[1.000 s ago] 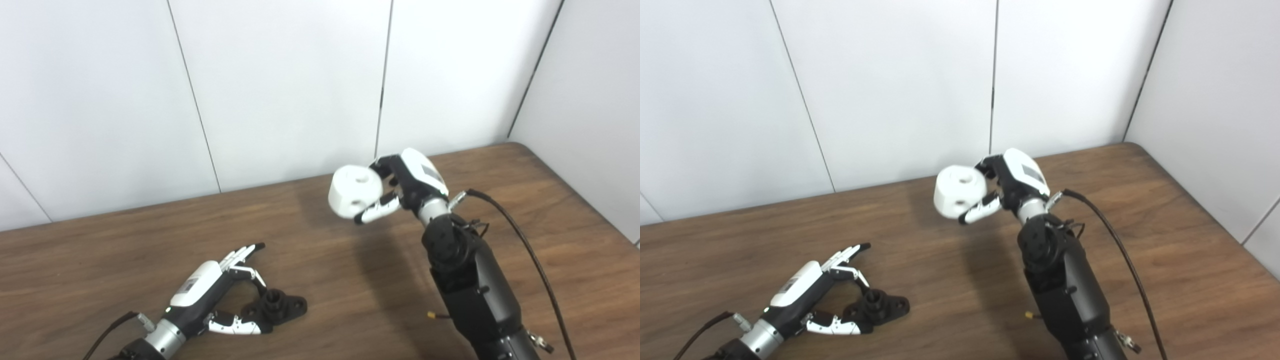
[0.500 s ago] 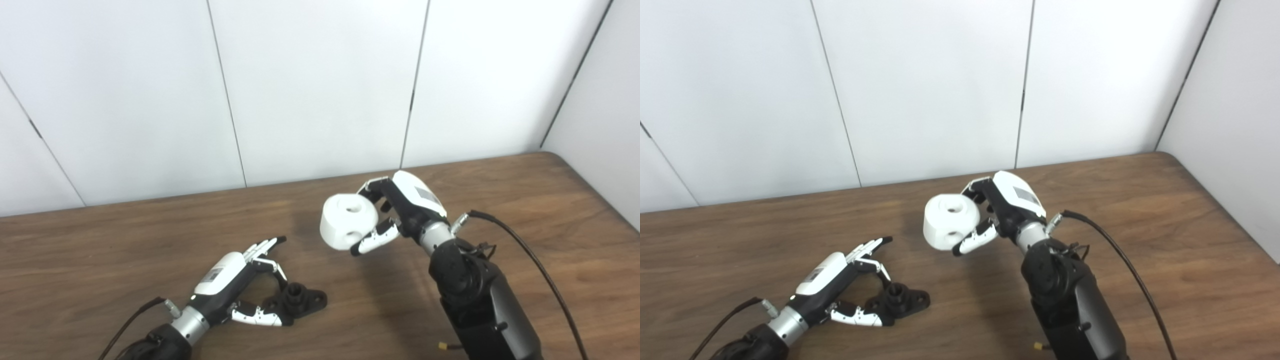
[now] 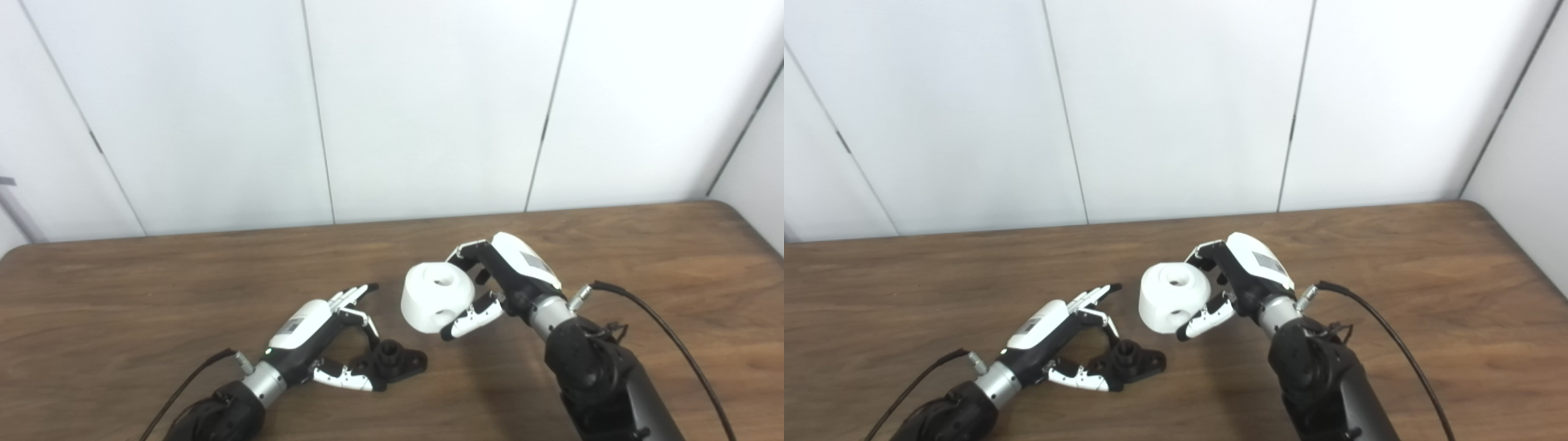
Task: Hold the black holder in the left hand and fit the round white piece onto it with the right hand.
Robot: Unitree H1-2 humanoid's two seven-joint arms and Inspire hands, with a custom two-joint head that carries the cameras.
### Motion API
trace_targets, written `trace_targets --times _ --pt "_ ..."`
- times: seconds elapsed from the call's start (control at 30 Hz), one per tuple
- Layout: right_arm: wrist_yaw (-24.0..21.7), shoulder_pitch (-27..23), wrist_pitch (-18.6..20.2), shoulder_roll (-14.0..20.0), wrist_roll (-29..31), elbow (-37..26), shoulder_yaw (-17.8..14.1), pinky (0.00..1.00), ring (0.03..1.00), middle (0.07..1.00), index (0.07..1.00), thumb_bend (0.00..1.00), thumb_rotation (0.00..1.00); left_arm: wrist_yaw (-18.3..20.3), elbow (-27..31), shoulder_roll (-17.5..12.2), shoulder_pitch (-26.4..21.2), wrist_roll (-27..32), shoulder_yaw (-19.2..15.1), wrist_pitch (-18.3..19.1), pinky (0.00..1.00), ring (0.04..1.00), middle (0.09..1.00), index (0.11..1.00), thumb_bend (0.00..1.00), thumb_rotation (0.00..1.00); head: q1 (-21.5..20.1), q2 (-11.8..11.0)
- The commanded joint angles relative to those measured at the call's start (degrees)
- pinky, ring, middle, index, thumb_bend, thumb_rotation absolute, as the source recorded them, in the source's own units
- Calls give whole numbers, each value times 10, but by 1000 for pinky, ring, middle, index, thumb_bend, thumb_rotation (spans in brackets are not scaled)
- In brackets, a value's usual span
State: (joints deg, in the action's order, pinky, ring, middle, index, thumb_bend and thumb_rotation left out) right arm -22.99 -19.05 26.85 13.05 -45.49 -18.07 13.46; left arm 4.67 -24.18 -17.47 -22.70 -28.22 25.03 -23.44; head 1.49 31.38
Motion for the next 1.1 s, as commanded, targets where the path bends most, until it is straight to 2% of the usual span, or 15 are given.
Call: trace_targets --times 0.0,0.73,0.83,1.07 --pt "7 -12 -16 4 3 -28 2 605 732 710 480 522 136 27 -43 13 25 -31 20 54 1000 1000 1000 485 524 59 2 0" --pt "-9 -9 -8 -13 11 -66 34 597 723 713 480 521 136 27 -47 17 24 -34 24 51 1000 1000 1000 485 524 60 16 5" --pt "-9 -9 -10 -18 12 -64 37 601 723 711 480 521 136 31 -44 18 22 -31 24 53 1000 1000 1000 485 524 60 19 16" --pt "-6 -18 -20 -21 9 -51 44 592 718 706 481 520 134 31 -38 17 23 -34 24 57 1000 1000 1000 485 524 60 22 19"
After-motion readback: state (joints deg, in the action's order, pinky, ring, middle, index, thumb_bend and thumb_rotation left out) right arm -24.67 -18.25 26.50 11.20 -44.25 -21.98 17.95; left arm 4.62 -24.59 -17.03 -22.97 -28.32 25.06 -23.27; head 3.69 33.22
